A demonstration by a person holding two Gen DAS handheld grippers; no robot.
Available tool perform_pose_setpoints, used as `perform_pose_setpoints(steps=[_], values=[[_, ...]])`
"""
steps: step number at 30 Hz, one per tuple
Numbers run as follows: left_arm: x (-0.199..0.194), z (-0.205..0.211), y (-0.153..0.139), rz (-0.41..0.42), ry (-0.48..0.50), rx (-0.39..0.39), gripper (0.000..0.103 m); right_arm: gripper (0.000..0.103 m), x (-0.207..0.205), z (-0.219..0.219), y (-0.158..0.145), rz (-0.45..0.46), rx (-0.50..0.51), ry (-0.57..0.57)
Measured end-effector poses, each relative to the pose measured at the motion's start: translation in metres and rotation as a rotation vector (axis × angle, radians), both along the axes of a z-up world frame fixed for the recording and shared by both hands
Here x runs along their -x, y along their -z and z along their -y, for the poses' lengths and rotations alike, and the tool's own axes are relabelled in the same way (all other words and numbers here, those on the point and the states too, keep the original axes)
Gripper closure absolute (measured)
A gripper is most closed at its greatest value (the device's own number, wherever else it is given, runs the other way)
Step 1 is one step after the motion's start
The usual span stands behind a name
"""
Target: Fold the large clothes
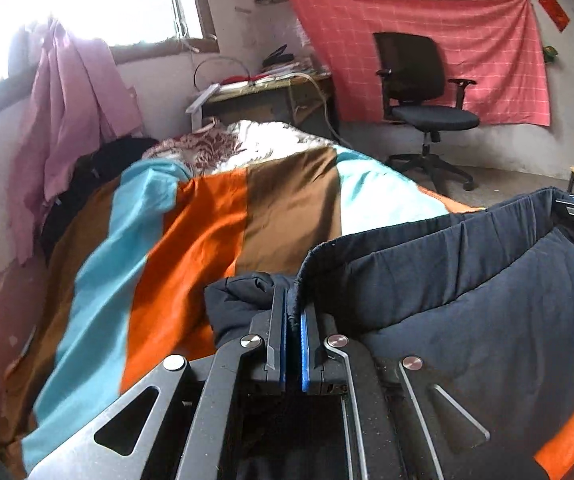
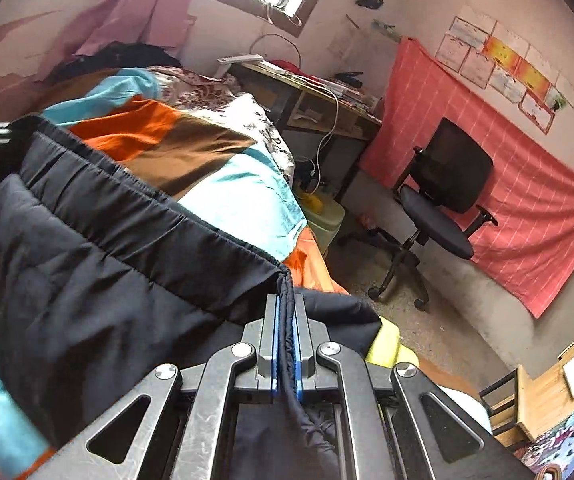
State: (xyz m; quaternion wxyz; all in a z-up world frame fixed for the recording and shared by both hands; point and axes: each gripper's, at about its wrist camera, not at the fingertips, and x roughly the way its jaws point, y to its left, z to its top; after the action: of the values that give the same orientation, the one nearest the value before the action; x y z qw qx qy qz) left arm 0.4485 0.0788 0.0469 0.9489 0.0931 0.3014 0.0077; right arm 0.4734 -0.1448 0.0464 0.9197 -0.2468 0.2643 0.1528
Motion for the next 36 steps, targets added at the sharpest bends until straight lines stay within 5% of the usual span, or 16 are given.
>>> perform_pose_setpoints(steps=[7, 16, 22, 26, 30, 36], values=[[-0.027, 0.000, 0.028, -0.016, -0.012, 0.035, 0.099, 0.098, -0.044, -0.010, 0.042, 0.001, 0.007, 0.059], [-0.041, -0.002, 0.039, -0.046, -0.016, 0.063, 0.098, 0.096, -0.052, -0.014, 0.070, 0.036, 0.042, 0.074], [-0.033, -0.015, 0.024, -0.014, -0.001, 0.209, 0.084, 0.090, -0.046, -0.006, 0.063, 0.050, -0.009, 0.068], [-0.007, -0.014, 0.007, 0.072, 0.038, 0.264, 0.040, 0.072, -0.034, 0.006, 0.050, 0.059, -0.086, 0.063], [0.022, -0.006, -0.003, 0.142, 0.081, 0.273, 0.034, 0.034, -0.008, 0.017, 0.035, 0.116, -0.157, 0.044], [0.067, 0.010, 0.011, 0.140, 0.156, 0.274, 0.033, 0.019, 0.033, 0.033, 0.028, 0.116, -0.280, 0.040]])
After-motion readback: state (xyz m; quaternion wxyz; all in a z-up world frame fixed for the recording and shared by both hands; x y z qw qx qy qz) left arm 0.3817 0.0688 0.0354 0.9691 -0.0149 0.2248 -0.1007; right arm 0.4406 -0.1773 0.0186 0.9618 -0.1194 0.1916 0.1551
